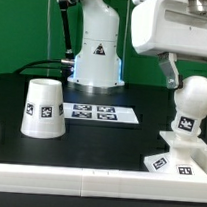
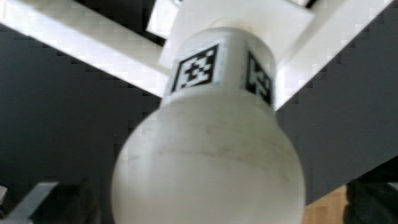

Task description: Assemble lamp

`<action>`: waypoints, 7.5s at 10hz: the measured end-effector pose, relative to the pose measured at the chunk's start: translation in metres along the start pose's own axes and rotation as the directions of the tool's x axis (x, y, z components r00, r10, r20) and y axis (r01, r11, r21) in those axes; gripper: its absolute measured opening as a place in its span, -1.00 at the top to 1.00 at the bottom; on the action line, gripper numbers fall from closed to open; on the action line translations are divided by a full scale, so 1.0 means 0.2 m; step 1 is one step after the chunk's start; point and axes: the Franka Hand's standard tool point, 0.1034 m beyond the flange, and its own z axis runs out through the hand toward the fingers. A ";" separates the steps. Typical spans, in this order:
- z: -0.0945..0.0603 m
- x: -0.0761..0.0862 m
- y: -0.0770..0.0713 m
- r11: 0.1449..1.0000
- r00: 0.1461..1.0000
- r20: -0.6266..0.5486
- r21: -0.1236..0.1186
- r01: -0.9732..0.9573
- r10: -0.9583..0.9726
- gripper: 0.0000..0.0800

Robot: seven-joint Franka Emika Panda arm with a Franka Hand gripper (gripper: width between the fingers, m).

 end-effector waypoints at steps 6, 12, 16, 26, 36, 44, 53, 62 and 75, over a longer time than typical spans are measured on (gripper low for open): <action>0.03 -0.08 -0.03 0.991 0.933 0.359 0.136 -0.013 -0.037 -0.75; 0.04 -0.04 -0.01 0.986 0.870 0.489 0.166 -0.033 -0.053 -0.75; 0.05 0.00 0.01 0.985 0.887 0.454 0.173 0.007 -0.086 -0.75; 0.08 0.02 0.03 0.987 0.889 0.454 0.162 -0.017 -0.059 -0.44; 0.05 -0.03 -0.01 0.720 0.649 0.329 -0.181 -0.670 0.686 -0.44; 0.05 -0.02 -0.04 0.167 0.108 0.195 -0.322 -0.932 0.975 -0.44; 0.07 -0.02 -0.08 0.384 0.311 0.285 -0.252 -0.888 0.906 -0.75; 0.07 -0.02 -0.05 0.959 0.892 0.376 0.026 -0.281 0.251 -0.75; 0.11 0.00 -0.02 0.765 0.728 0.248 0.307 0.566 -0.639 -0.75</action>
Offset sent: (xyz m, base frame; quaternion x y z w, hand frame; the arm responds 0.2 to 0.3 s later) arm 0.0056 -0.0190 -0.0032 -0.0019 -0.1250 -0.0331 0.9916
